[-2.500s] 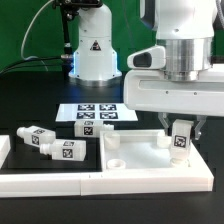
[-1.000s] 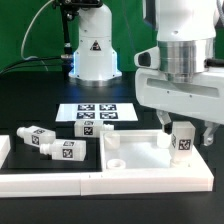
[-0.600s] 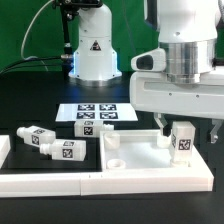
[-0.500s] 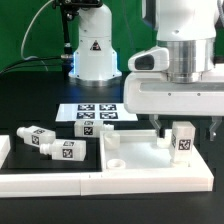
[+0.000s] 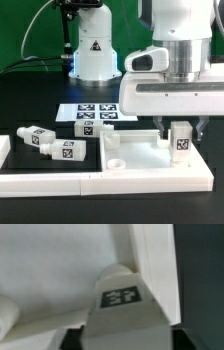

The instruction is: Assemble one leg

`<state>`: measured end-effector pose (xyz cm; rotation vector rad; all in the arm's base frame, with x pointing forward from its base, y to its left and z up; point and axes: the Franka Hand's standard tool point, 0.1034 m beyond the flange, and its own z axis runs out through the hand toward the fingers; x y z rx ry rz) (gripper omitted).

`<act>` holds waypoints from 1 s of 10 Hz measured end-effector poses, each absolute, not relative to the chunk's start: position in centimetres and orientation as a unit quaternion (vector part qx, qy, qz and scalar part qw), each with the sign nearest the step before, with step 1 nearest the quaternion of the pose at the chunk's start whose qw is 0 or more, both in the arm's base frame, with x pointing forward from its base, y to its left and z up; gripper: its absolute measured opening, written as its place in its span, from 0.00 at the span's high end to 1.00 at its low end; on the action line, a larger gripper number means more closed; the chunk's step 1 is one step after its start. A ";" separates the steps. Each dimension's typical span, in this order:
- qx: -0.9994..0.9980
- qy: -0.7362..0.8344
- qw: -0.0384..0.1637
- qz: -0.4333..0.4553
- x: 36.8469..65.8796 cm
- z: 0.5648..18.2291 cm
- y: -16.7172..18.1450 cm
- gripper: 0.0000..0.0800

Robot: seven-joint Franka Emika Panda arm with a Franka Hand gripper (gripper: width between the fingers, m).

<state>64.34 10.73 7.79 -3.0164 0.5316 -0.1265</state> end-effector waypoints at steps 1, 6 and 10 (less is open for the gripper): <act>-0.978 0.202 0.039 -0.040 64.3 7.8 10.7 0.64; -0.850 0.526 0.032 -0.030 64.0 7.7 10.8 0.64; -0.679 0.732 0.050 -0.024 63.9 7.7 11.0 0.64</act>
Offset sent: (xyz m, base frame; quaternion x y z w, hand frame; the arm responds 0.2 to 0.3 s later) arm -0.0082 -0.0038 -0.0020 -0.0784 0.0266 0.2643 0.9609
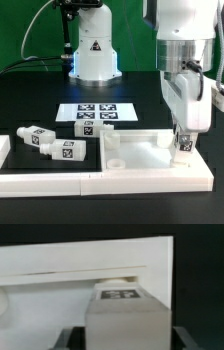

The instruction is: Assemble one leg

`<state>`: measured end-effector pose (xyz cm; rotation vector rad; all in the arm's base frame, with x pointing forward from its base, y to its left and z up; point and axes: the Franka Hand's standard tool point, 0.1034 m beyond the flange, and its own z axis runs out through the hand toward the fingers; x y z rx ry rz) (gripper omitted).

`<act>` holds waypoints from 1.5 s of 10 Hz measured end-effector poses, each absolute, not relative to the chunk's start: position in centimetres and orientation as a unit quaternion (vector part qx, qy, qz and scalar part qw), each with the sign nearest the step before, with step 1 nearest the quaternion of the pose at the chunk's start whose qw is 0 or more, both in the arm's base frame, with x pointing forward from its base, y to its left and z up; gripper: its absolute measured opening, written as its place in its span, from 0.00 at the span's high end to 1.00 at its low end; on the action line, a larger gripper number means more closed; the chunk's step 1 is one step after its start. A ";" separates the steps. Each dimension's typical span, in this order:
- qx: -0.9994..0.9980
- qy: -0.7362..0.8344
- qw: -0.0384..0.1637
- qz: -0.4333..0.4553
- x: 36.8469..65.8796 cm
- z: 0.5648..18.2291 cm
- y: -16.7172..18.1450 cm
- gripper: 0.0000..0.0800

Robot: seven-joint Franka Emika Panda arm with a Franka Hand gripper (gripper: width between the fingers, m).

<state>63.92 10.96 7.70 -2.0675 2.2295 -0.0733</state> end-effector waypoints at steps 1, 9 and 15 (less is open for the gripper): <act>-0.691 0.720 0.050 -0.024 63.9 7.7 11.0 0.63; -0.934 0.354 0.034 -0.043 64.0 7.4 11.1 0.19; -0.936 0.347 0.030 -0.045 64.0 7.3 11.3 0.65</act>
Offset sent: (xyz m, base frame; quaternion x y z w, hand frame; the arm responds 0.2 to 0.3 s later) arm 0.0077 0.0131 0.0092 0.0161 -0.0279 -0.4758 0.8789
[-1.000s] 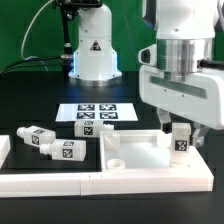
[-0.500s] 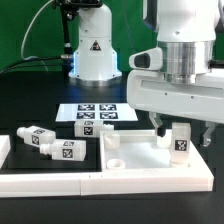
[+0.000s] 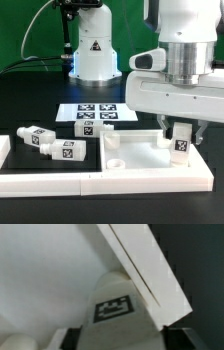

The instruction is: Assemble one leg

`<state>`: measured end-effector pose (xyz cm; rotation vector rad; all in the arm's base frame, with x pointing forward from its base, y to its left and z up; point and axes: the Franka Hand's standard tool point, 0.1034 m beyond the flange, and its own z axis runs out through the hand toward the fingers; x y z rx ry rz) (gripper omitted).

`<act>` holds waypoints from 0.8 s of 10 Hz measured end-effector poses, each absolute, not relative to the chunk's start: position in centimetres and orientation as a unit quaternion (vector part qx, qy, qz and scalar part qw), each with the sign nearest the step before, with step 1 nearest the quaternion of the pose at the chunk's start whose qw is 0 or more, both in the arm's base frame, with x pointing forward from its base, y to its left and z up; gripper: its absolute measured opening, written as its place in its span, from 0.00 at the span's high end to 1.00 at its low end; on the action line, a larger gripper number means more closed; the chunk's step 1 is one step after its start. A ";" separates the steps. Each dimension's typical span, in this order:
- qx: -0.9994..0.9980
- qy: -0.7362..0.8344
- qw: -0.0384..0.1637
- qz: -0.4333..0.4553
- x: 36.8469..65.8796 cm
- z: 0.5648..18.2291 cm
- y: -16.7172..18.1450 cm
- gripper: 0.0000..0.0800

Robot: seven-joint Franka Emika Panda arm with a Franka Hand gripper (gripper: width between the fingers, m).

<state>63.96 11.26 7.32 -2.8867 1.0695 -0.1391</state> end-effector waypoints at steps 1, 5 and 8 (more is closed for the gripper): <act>-0.925 0.376 0.031 -0.044 64.0 7.3 11.2 0.65; -0.822 0.569 0.034 -0.025 63.8 7.2 11.0 0.65; -0.602 0.795 0.078 -0.005 64.1 7.1 11.4 0.64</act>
Offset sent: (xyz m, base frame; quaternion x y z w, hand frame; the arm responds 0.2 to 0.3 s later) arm 0.0028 -0.0138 -0.0044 -0.0632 0.0125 0.2149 0.9745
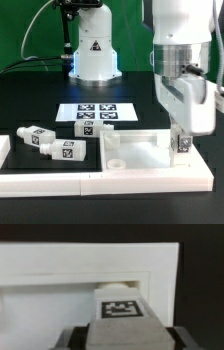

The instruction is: Assemble one leg

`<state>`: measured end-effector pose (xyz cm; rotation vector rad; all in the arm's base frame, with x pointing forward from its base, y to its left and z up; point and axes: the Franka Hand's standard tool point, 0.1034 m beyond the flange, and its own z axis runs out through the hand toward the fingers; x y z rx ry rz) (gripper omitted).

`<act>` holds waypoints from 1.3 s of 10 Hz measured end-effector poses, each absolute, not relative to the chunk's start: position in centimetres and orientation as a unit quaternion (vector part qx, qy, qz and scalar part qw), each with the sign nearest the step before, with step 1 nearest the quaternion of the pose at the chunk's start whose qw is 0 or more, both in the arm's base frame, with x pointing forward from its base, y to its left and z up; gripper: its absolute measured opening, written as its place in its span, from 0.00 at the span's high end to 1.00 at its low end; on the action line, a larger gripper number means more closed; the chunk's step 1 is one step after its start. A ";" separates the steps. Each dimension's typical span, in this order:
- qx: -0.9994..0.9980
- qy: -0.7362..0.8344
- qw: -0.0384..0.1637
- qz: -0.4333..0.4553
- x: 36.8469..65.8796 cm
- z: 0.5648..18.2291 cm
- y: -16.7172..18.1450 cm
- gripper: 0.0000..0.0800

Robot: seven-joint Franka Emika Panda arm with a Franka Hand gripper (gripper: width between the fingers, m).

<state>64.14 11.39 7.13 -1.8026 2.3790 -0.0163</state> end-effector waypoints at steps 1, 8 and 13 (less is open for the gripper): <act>-0.572 0.816 0.082 -0.003 64.2 7.1 11.4 0.64; -0.817 0.569 0.083 -0.039 64.5 7.2 12.0 0.20; -0.961 0.271 0.039 -0.038 64.6 7.4 10.7 0.19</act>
Offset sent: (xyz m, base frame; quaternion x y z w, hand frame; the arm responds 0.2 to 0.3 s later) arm 0.0000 0.0000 0.0000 0.0000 0.0000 0.0000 1.0000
